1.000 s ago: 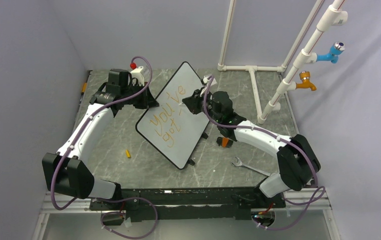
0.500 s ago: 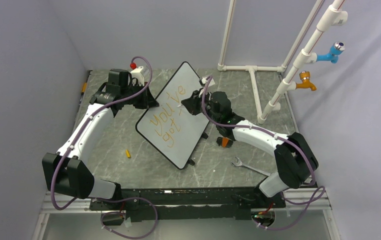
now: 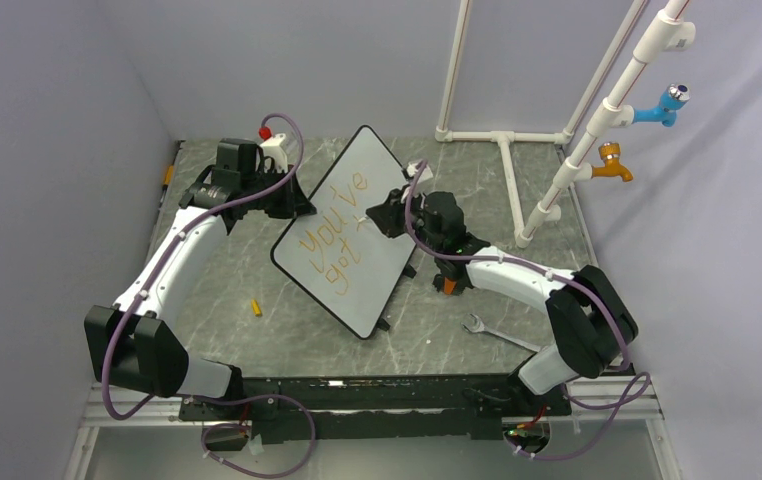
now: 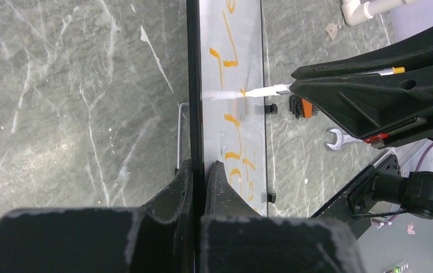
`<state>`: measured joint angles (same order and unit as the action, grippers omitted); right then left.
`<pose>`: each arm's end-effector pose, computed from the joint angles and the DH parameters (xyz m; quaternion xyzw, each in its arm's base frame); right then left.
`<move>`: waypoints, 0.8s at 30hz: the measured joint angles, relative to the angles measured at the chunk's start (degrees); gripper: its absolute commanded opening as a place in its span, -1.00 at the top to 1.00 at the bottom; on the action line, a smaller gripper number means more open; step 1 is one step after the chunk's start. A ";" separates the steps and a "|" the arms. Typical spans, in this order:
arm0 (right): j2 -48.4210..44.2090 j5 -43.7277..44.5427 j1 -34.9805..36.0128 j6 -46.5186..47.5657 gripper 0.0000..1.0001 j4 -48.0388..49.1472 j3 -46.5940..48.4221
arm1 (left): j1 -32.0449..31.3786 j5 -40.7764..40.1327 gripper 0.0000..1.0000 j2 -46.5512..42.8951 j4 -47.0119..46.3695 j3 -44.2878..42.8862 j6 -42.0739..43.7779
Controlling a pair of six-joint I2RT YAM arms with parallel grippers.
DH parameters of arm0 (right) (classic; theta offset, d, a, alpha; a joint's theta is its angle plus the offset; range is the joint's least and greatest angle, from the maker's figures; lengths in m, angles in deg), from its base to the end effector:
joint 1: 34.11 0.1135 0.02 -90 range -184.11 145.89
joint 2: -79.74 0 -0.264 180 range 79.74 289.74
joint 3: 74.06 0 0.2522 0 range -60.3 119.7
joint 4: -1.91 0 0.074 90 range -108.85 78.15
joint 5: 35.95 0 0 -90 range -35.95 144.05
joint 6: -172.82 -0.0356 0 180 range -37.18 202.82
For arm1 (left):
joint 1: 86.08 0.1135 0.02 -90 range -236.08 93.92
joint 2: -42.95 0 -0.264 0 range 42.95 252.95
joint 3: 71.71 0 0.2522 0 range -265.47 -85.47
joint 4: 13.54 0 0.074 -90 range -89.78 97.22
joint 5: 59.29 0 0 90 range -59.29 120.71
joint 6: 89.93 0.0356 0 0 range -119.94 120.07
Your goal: Write a sentence on the whiteboard
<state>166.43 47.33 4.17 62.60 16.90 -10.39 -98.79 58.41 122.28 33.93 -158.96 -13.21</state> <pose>0.2684 0.2171 0.2632 -0.1562 0.7382 0.3585 0.5496 0.2912 -0.0826 0.3405 0.0976 0.8788 -0.3041 0.3545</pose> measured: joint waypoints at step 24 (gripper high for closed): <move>-3.48 0.44 0.02 -0.57 1.00 2.51 -8.44 | 0.11 -0.17 1.00 0.00 0.02 0.15 0.02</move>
<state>162.96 47.77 4.20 62.03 19.41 -18.82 -98.68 58.24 122.28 33.96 -158.81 -13.19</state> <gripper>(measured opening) 0.157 0.047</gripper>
